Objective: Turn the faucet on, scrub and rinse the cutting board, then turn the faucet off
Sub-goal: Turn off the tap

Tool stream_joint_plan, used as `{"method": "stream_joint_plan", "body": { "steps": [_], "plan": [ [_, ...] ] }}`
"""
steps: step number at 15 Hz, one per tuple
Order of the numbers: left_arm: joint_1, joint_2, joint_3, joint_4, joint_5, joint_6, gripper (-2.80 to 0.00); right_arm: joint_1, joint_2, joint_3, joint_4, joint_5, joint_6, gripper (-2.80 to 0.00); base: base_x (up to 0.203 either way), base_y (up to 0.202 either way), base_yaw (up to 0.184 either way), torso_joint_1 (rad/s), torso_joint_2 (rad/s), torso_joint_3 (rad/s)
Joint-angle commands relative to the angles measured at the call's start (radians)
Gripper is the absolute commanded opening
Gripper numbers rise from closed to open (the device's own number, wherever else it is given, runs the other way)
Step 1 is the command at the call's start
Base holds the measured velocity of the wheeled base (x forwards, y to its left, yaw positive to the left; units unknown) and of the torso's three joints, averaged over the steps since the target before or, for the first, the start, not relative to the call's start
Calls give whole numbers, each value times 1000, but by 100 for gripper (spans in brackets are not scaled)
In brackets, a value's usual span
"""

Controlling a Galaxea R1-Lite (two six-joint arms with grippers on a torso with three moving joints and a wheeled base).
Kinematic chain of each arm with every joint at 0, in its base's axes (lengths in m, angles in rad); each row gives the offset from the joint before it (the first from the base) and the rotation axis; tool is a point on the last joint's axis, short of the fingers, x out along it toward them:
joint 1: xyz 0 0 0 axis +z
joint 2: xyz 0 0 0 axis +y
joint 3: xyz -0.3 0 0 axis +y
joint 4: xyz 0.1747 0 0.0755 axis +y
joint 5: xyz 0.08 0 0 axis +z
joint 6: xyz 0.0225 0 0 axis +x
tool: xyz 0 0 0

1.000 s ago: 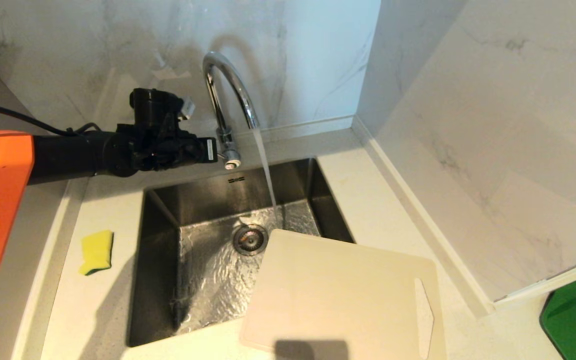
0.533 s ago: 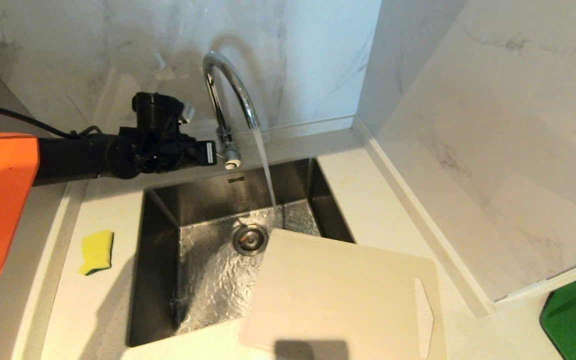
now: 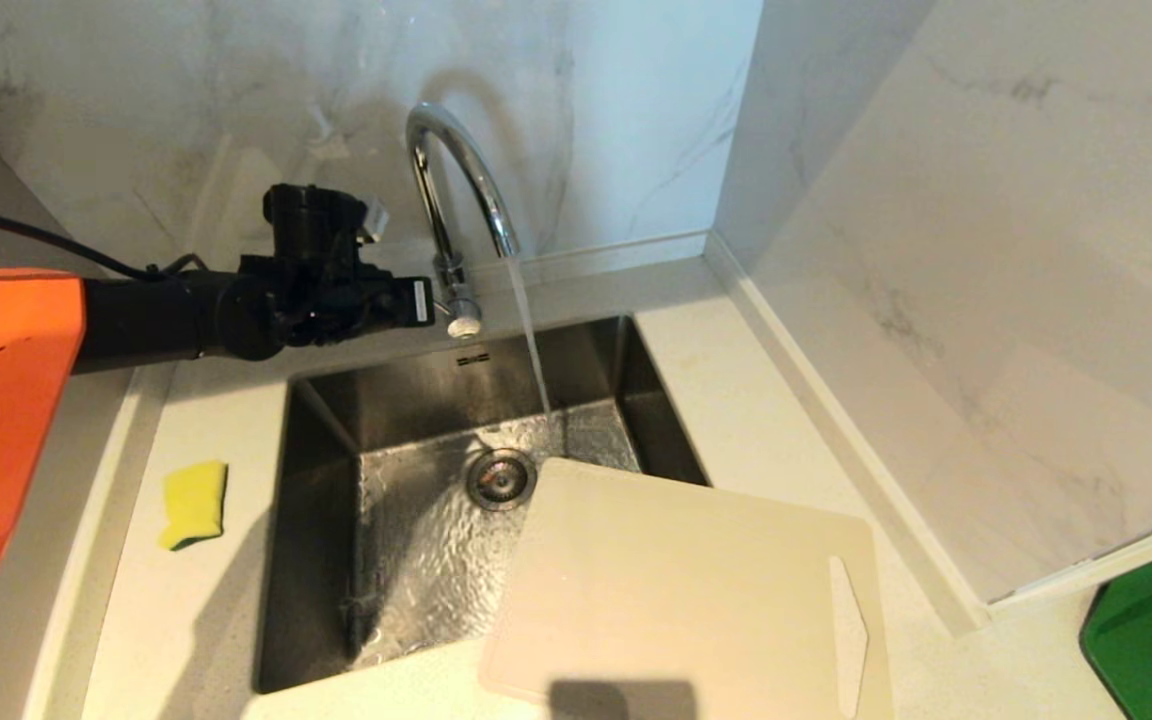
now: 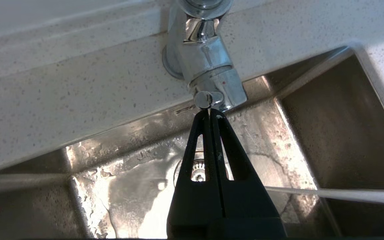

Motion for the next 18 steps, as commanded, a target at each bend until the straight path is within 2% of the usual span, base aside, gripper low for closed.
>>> {"method": "stream_joint_plan", "body": {
  "steps": [1, 10, 14, 18],
  "plan": [
    [0, 8, 0, -5, 0, 3, -280, 0, 0, 0, 1, 0, 0, -280, 0, 0, 0, 0, 0, 0],
    [0, 15, 0, -53, 3, 13, -280, 0, 0, 0, 1, 0, 0, -280, 0, 0, 0, 0, 0, 0],
    [0, 15, 0, -59, 7, 47, -280, 0, 0, 0, 1, 0, 0, -280, 0, 0, 0, 0, 0, 0],
    [0, 26, 0, -111, 44, 70, -280, 0, 0, 0, 1, 0, 0, -280, 0, 0, 0, 0, 0, 0]
  ]
}}
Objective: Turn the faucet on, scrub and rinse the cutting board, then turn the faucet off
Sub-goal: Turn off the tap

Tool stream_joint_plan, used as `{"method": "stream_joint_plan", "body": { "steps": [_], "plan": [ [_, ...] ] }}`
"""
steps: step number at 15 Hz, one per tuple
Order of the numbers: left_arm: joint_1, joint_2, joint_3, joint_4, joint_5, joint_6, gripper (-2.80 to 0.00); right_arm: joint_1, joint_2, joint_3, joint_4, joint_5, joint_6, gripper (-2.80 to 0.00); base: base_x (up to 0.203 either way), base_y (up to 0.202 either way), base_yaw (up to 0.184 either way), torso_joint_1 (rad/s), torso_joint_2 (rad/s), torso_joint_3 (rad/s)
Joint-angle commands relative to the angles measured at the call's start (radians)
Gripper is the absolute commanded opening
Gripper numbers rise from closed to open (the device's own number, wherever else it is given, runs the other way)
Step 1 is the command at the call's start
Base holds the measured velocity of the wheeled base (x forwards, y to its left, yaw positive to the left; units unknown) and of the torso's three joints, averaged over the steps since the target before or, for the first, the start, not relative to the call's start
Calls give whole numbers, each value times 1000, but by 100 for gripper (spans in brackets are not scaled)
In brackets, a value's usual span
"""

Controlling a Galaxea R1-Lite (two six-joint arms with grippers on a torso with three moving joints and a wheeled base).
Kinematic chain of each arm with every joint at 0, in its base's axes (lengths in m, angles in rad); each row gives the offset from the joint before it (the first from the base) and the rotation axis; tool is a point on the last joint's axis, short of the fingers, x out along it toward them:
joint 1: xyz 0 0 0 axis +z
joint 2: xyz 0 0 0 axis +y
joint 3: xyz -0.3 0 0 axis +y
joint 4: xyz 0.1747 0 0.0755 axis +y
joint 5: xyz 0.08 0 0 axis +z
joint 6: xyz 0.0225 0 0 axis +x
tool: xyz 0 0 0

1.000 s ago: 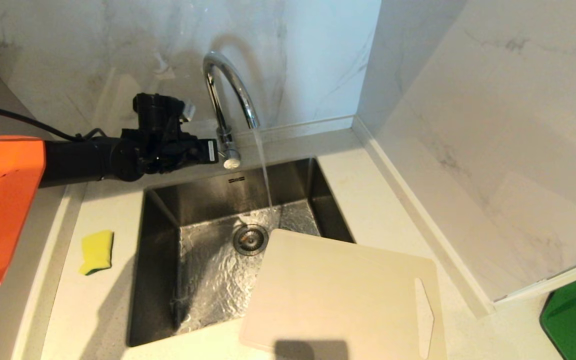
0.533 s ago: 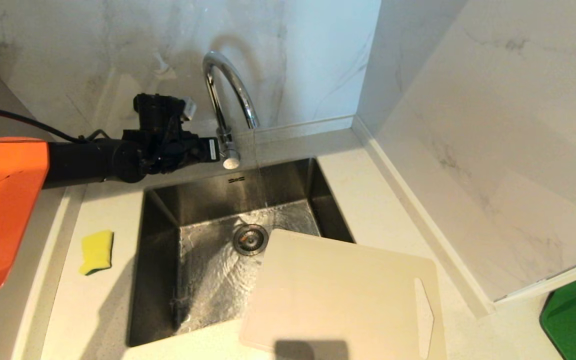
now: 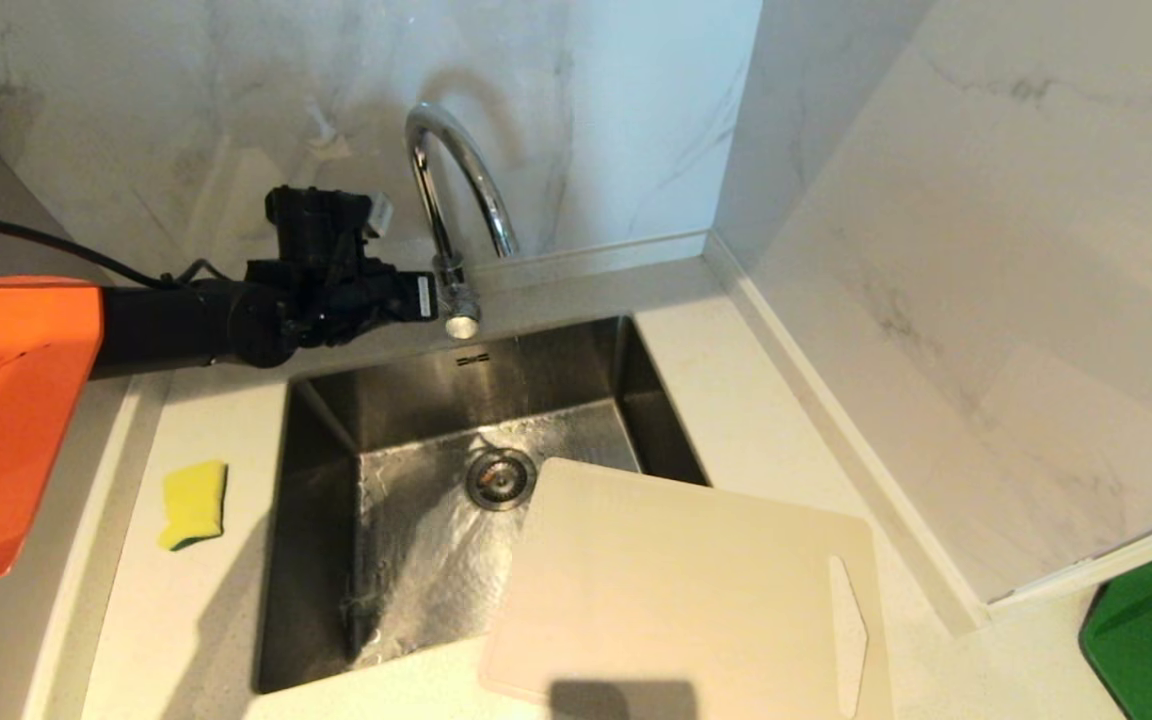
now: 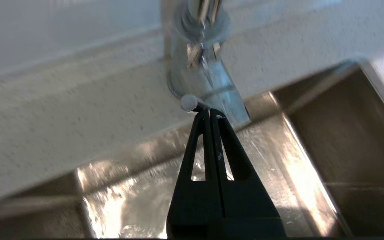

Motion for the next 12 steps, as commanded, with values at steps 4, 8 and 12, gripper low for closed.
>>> {"method": "stream_joint_plan", "body": {
  "steps": [4, 8, 12],
  "plan": [
    [0, 6, 0, -33, 9, 32, -280, 0, 0, 0, 0, 0, 0, -280, 0, 0, 0, 0, 0, 0],
    [-3, -32, 3, -17, 6, 34, -280, 0, 0, 0, 1, 0, 0, -280, 0, 0, 0, 0, 0, 0],
    [-30, -190, 18, 257, 4, 21, -280, 0, 0, 0, 1, 0, 0, -280, 0, 0, 0, 0, 0, 0]
  ]
}}
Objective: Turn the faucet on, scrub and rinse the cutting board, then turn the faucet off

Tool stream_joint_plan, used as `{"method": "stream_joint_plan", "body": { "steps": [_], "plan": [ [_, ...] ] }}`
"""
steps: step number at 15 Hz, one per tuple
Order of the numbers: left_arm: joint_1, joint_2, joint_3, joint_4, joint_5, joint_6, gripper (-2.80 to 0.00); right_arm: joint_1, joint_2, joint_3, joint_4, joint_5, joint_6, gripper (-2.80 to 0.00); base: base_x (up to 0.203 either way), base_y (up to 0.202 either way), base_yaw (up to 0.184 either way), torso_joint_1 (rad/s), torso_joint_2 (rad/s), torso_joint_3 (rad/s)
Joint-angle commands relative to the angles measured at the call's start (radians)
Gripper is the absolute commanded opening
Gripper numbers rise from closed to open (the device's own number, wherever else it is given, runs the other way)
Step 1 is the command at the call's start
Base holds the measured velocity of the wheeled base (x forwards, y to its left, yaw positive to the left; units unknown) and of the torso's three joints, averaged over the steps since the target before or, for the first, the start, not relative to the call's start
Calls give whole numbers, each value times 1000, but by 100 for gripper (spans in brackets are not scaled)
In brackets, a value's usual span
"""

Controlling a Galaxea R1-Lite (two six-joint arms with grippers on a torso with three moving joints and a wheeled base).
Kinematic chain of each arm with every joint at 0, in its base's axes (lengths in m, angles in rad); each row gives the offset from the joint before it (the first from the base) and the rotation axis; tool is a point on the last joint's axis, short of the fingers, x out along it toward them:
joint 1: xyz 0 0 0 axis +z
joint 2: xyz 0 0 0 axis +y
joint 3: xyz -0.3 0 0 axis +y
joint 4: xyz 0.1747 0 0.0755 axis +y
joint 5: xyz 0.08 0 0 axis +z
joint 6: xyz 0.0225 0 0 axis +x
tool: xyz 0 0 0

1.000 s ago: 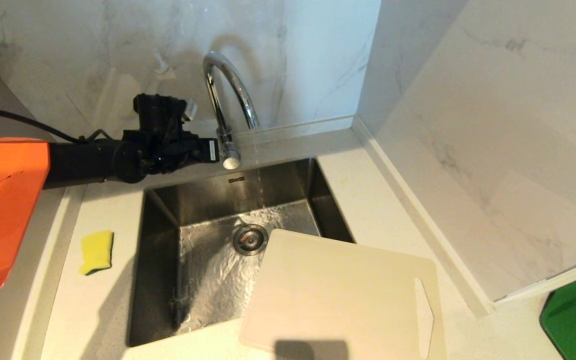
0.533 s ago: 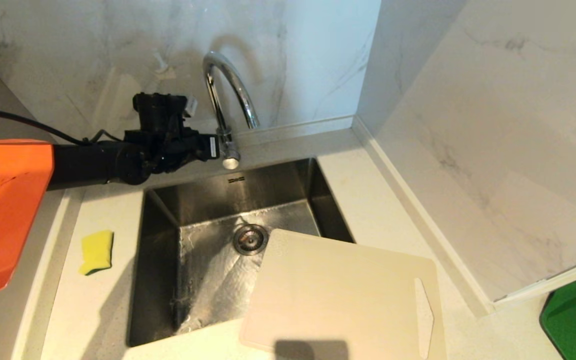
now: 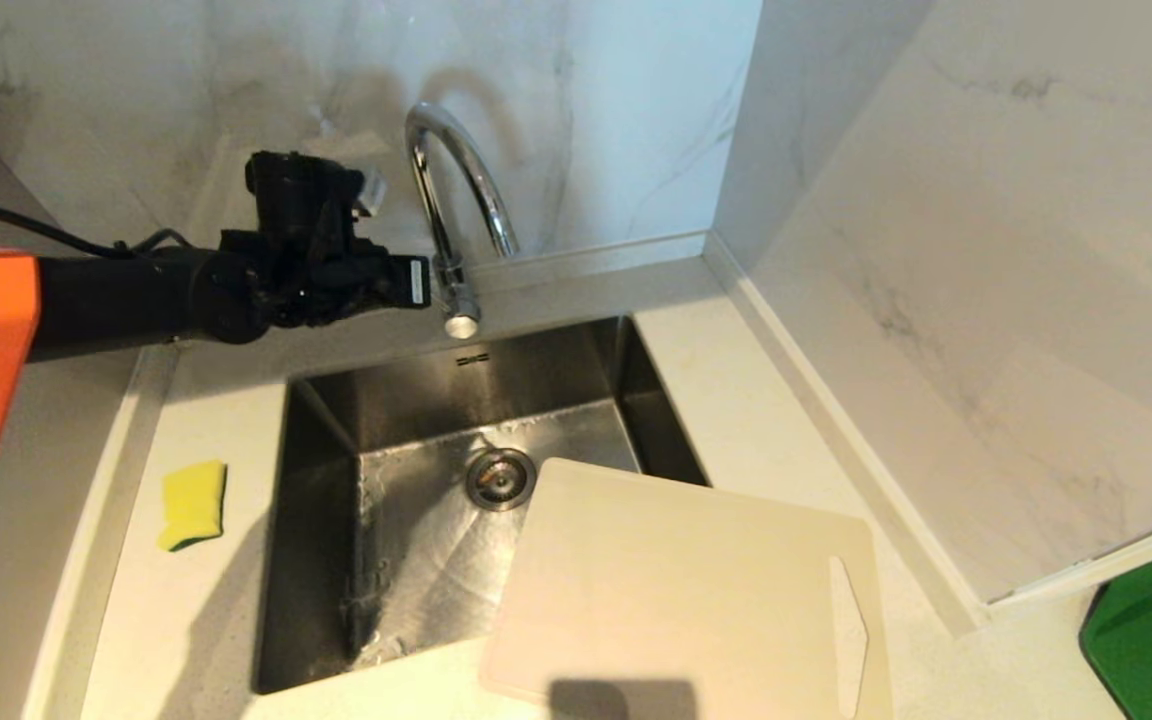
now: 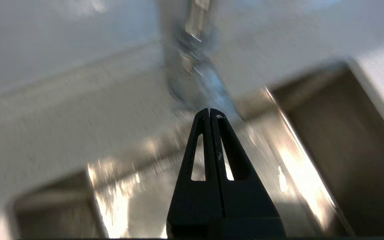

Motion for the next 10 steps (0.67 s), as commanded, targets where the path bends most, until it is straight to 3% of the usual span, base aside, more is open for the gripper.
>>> {"method": "stream_joint_plan", "body": {
  "steps": [1, 7, 10],
  "plan": [
    [-10, -142, 31, 179, 1, -7, -280, 0, 0, 0, 1, 0, 0, -280, 0, 0, 0, 0, 0, 0],
    [-11, -409, 351, 267, -3, -19, -280, 0, 0, 0, 0, 0, 0, -280, 0, 0, 0, 0, 0, 0],
    [45, -527, 446, 317, -37, -22, -280, 0, 0, 0, 1, 0, 0, -280, 0, 0, 0, 0, 0, 0]
  ]
}}
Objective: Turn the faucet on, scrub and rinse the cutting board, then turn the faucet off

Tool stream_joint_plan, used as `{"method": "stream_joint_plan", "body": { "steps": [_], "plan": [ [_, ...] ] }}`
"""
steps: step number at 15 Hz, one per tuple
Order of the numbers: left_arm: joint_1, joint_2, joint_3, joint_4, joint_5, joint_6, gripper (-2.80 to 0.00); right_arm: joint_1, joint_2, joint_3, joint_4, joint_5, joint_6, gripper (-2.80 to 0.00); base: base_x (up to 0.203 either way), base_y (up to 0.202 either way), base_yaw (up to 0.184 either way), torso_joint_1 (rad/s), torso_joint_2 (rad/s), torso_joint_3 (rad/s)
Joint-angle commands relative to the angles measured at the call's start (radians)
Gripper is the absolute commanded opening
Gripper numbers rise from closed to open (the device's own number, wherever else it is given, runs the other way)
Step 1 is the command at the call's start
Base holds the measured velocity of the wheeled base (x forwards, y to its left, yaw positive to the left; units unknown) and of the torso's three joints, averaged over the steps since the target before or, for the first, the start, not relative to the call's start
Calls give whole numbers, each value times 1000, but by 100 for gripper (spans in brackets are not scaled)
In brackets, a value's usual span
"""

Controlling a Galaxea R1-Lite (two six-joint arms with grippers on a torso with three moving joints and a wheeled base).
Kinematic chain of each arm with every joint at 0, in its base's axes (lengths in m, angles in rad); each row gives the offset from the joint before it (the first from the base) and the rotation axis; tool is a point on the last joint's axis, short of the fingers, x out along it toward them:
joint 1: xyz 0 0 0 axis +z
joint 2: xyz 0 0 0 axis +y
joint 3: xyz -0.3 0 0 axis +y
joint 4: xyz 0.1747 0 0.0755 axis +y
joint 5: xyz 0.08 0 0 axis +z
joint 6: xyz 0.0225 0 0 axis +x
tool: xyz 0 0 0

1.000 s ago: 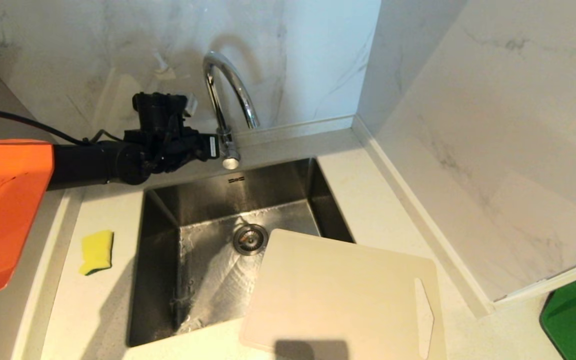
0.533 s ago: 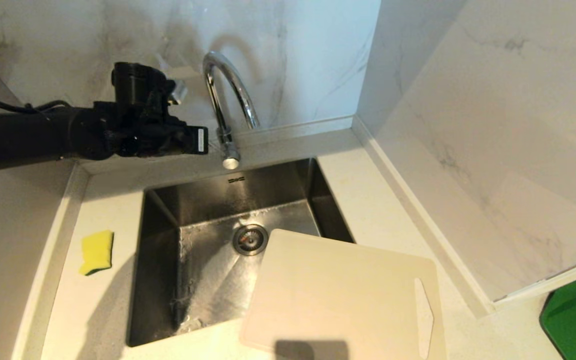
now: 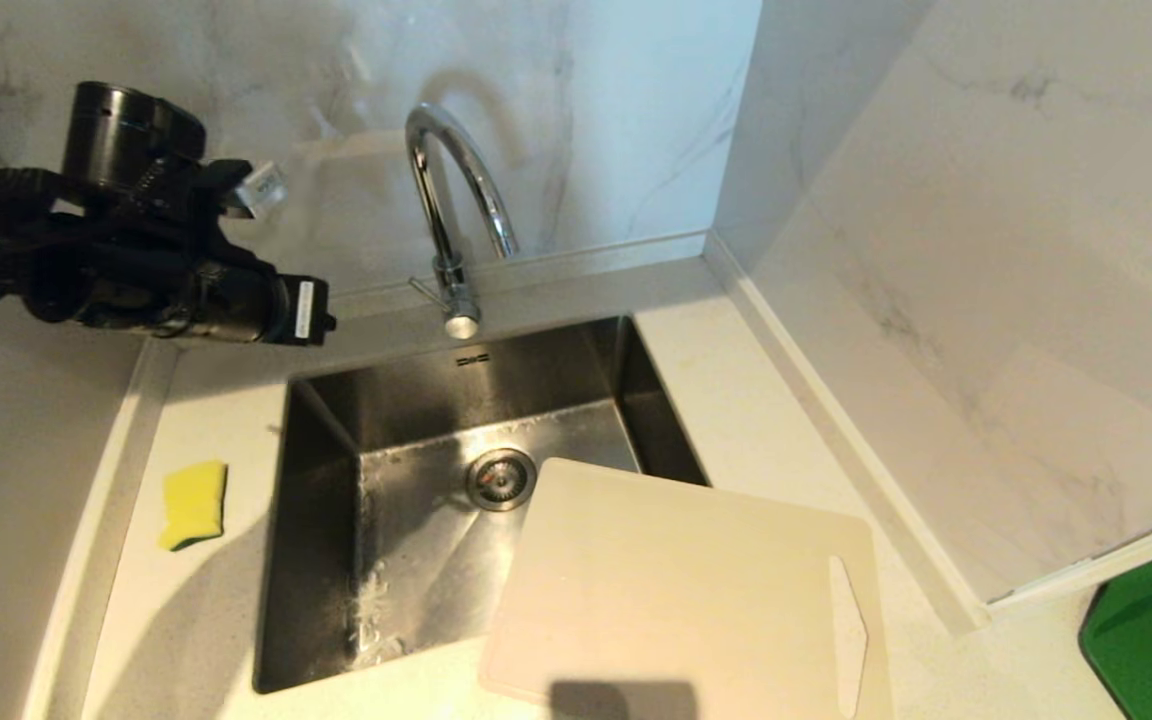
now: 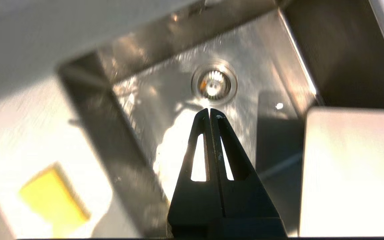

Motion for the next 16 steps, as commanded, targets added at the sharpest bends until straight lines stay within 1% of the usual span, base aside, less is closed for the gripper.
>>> {"method": "stream_joint_plan", "body": {
  "steps": [1, 3, 5, 6, 7, 8, 12, 14, 16],
  "plan": [
    [71, -138, 84, 10, -38, 0, -280, 0, 0, 0, 1, 0, 1, -280, 0, 0, 0, 0, 0, 0],
    [143, -203, 123, 14, -80, 2, -280, 0, 0, 0, 1, 0, 1, -280, 0, 0, 0, 0, 0, 0],
    [244, -269, 169, 16, -142, 15, -280, 0, 0, 0, 1, 0, 1, -280, 0, 0, 0, 0, 0, 0],
    [301, -298, 206, 17, -175, 37, -280, 0, 0, 0, 1, 0, 1, -280, 0, 0, 0, 0, 0, 0],
    [334, -322, 255, 14, -197, 67, -280, 0, 1, 0, 1, 0, 1, -280, 0, 0, 0, 0, 0, 0],
    [348, -347, 291, 2, -207, 85, -280, 0, 0, 0, 1, 0, -1, -280, 0, 0, 0, 0, 0, 0],
    [354, -424, 423, -182, -194, 83, -280, 0, 0, 0, 1, 0, 1, -280, 0, 0, 0, 0, 0, 0],
    [353, -489, 541, -258, -175, 87, -280, 0, 0, 0, 1, 0, 1, -280, 0, 0, 0, 0, 0, 0],
    [348, -558, 696, -342, -164, 102, -280, 0, 0, 0, 1, 0, 1, -280, 0, 0, 0, 0, 0, 0]
  ]
}}
